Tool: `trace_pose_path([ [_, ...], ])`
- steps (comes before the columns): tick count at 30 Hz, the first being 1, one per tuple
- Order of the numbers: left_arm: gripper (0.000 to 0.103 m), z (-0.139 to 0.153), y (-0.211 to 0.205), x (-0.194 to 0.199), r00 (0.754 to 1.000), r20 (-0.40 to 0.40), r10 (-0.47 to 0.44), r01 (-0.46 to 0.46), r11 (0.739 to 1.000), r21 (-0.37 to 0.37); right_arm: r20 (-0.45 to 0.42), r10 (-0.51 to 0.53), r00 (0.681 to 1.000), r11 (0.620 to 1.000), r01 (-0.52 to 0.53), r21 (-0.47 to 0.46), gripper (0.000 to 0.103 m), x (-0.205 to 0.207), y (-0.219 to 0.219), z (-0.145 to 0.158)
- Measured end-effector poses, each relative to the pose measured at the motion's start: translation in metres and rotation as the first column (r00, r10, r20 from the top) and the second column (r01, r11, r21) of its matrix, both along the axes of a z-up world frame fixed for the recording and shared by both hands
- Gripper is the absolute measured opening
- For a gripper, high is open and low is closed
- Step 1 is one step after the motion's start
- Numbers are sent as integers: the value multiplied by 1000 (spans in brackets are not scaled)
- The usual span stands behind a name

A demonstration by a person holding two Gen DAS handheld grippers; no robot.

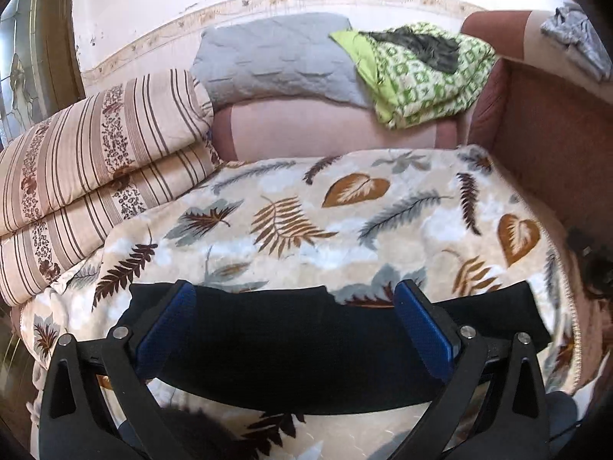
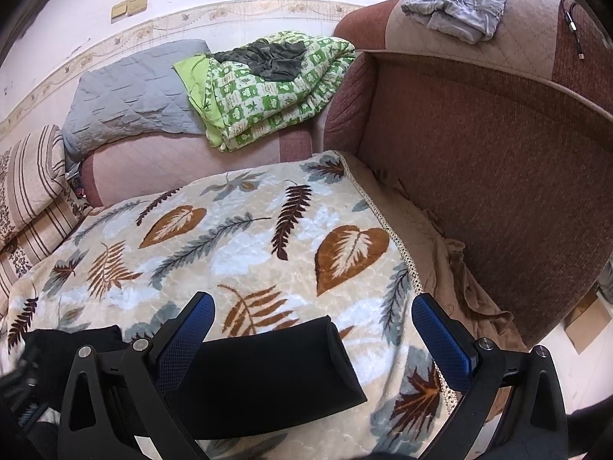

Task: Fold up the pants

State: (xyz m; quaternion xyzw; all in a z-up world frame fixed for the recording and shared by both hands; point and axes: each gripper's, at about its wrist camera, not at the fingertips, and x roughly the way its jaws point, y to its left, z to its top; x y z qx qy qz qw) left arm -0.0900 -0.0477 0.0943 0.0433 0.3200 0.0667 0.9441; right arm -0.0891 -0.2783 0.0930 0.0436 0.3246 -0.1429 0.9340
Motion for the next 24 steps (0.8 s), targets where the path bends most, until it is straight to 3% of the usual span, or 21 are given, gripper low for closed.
trace_pose_path([
  [8, 103, 7, 2, -9, 1000, -17, 0, -1, 999, -34, 9, 11, 1000, 1000, -11, -3, 102, -9, 6, 3],
  [16, 103, 8, 12, -9, 998, -24, 50, -50, 999, -21, 19, 22, 1000, 1000, -22, -6, 102, -16, 9, 8],
  [24, 103, 1, 16, -8, 998, -62, 31, -35, 998, -59, 30, 46, 999, 999, -45, -14, 102, -20, 17, 14],
])
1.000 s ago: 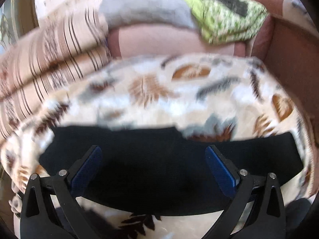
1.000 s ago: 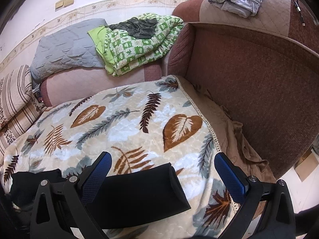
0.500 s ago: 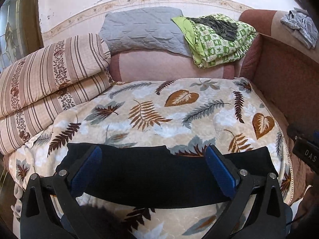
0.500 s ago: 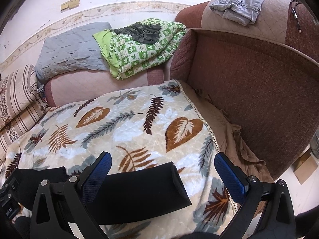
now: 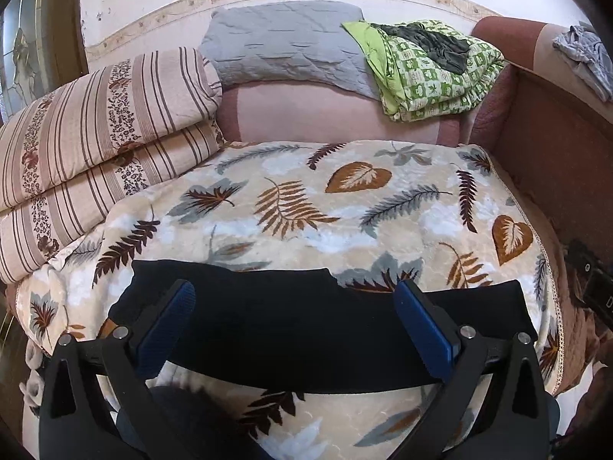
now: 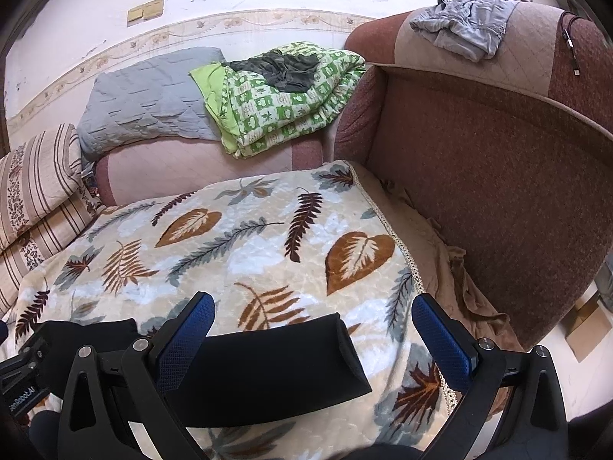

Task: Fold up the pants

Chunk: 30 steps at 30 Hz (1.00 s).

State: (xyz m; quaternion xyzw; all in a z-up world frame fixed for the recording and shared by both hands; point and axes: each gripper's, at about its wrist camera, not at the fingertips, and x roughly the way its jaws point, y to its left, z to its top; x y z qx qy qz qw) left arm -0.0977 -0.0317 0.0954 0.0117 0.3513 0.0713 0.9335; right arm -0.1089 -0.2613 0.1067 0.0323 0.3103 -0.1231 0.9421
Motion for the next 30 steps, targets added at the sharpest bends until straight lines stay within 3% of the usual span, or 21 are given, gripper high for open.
trace_pose_path([
  [9, 103, -4, -1, 1, 1000, -9, 1, -1, 1000, 0, 44, 42, 998, 999, -41, -28, 102, -8, 14, 13],
  [12, 103, -6, 0, 3, 1000, -9, 1, -1, 1000, 4, 82, 103, 991, 993, -107, 48, 102, -16, 15, 23],
  [13, 103, -8, 0, 4, 1000, -10, 4, -3, 1000, 12, 136, 152, 979, 980, -167, 105, 102, -24, 16, 31],
  [15, 103, -13, 1, 6, 1000, -16, 6, -6, 1000, 25, 296, 272, 916, 916, -341, 212, 103, -45, 18, 52],
  [18, 103, -20, -2, 6, 1000, -31, 2, -1, 999, 35, 395, 387, 833, 838, -496, 228, 103, -62, 31, 70],
  [20, 103, -23, -5, 5, 999, -35, -6, 8, 999, 42, 392, 490, 779, 790, -587, 179, 103, -64, 54, 74],
  [26, 103, -26, -11, 2, 999, -35, -23, 25, 998, 59, 400, 640, 656, 670, -731, 126, 103, -77, 93, 70],
  [27, 103, -27, -11, 2, 999, -35, -24, 26, 998, 58, 395, 657, 642, 656, -745, 119, 102, -79, 97, 70],
  [30, 103, -27, -11, 2, 999, -33, -23, 24, 998, 54, 360, 673, 647, 666, -741, 86, 102, -80, 111, 66],
])
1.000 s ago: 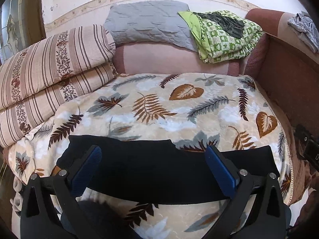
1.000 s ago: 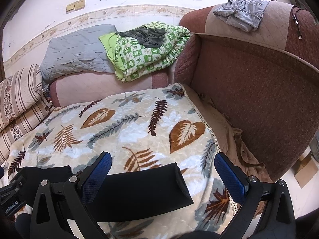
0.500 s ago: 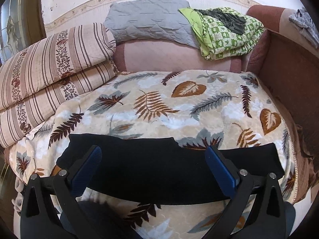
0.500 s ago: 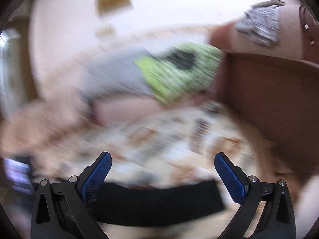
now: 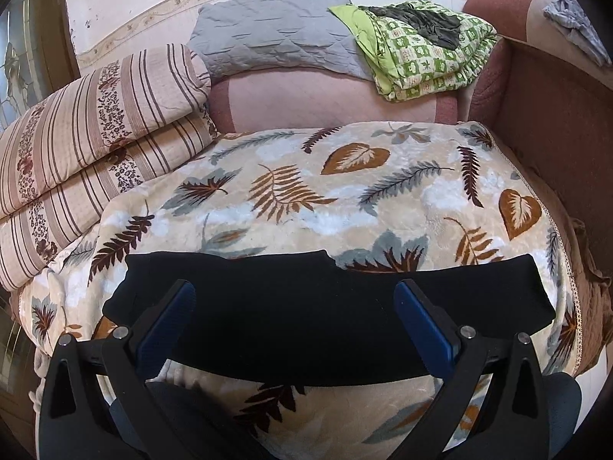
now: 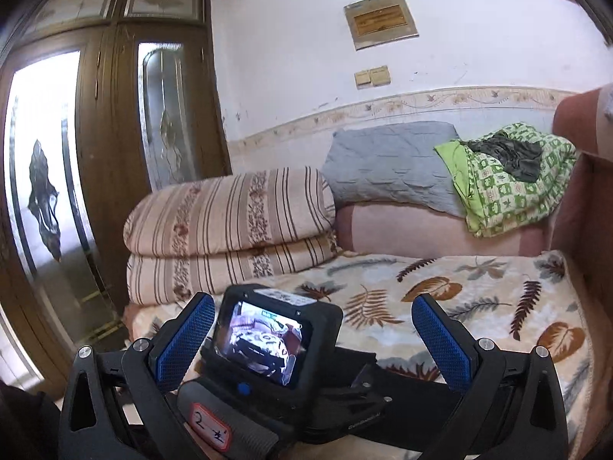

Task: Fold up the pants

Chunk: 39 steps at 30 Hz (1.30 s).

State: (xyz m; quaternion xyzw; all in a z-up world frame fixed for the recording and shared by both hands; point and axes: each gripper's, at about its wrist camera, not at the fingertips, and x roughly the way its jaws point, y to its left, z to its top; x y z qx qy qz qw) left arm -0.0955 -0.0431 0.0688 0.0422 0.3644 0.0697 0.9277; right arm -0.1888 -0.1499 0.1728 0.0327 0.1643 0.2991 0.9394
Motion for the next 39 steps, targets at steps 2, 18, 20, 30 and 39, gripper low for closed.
trace_pose_path([
  [2, 103, 0, -1, 0, 1000, 2, -1, 1, 1000, -2, -15, -7, 1000, 1000, 7, -12, 102, 3, 3, -3],
  [18, 103, 106, 36, 4, 973, 170, 158, -107, 956, -274, -149, -668, 729, 729, 602, -325, 103, 64, -57, -48],
  [20, 103, 121, 0, 9, 981, 180, 68, -22, 969, -247, -120, -678, 726, 706, 596, -383, 103, 66, -47, -54],
  [30, 103, 130, -57, 22, 987, 161, -21, 46, 987, -155, -123, -650, 750, 723, 561, -402, 103, 59, -40, -63],
  [39, 103, 128, -50, 19, 987, 160, -26, 57, 981, -188, -128, -642, 756, 731, 554, -399, 103, 57, -39, -63],
])
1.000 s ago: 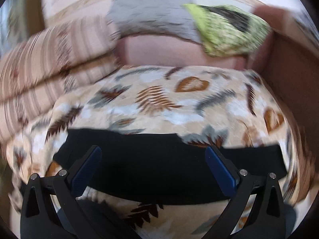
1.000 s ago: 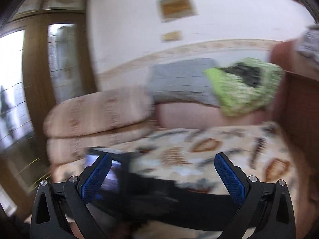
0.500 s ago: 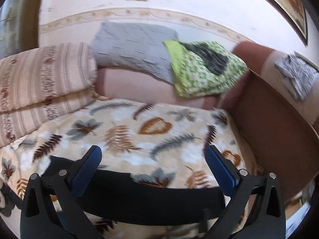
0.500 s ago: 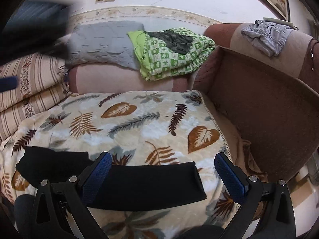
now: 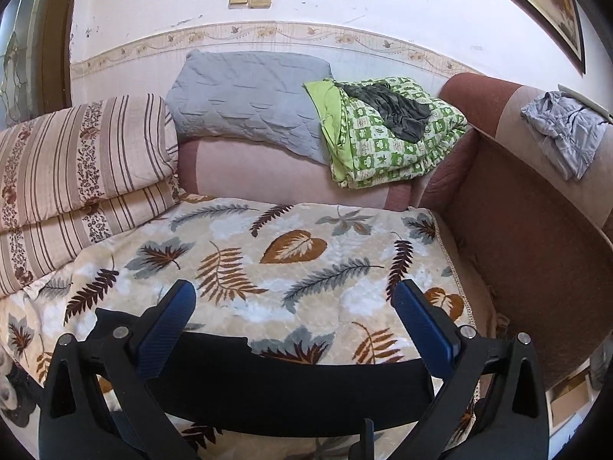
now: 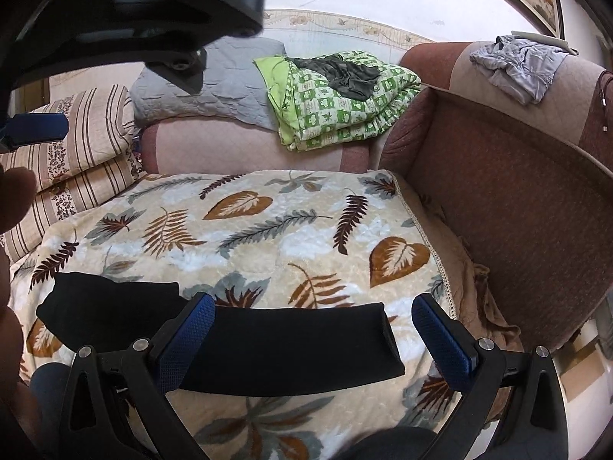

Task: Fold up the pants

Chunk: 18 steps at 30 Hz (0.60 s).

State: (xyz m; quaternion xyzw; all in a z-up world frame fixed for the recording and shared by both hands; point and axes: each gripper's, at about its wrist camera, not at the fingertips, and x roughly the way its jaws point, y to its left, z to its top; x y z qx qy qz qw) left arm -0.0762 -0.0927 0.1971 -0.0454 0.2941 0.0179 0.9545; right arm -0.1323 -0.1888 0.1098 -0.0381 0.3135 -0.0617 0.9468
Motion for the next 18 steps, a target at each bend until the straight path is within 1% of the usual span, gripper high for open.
trace_pose_path([
  [3, 103, -2, 7, 1, 1000, -2, -10, 10, 1000, -27, -10, -5, 1000, 1000, 5, -6, 103, 2, 0, -3],
  [6, 103, -9, 16, 5, 1000, -17, -2, 1, 999, -54, -19, -8, 1000, 1000, 8, -12, 103, 5, 0, -7],
  [10, 103, -22, 35, 14, 998, -58, 13, -19, 995, -96, -35, -13, 999, 1000, 12, -25, 103, 8, 1, -13],
  [14, 103, -39, 55, 20, 996, -84, 22, -31, 993, -112, -62, -17, 998, 1000, 16, -20, 103, 13, -3, -21],
  [15, 103, -46, 66, 21, 995, -93, 22, -33, 991, -126, -73, -15, 997, 1000, 15, -7, 103, 16, -6, -24],
  [16, 103, -51, 75, 22, 995, -97, 23, -36, 990, -136, -89, -3, 996, 999, 6, 38, 103, 20, -12, -30],
  [18, 103, -65, 102, 22, 993, -112, 44, -60, 988, -144, -90, 56, 994, 984, -40, 173, 102, 25, -31, -36],
])
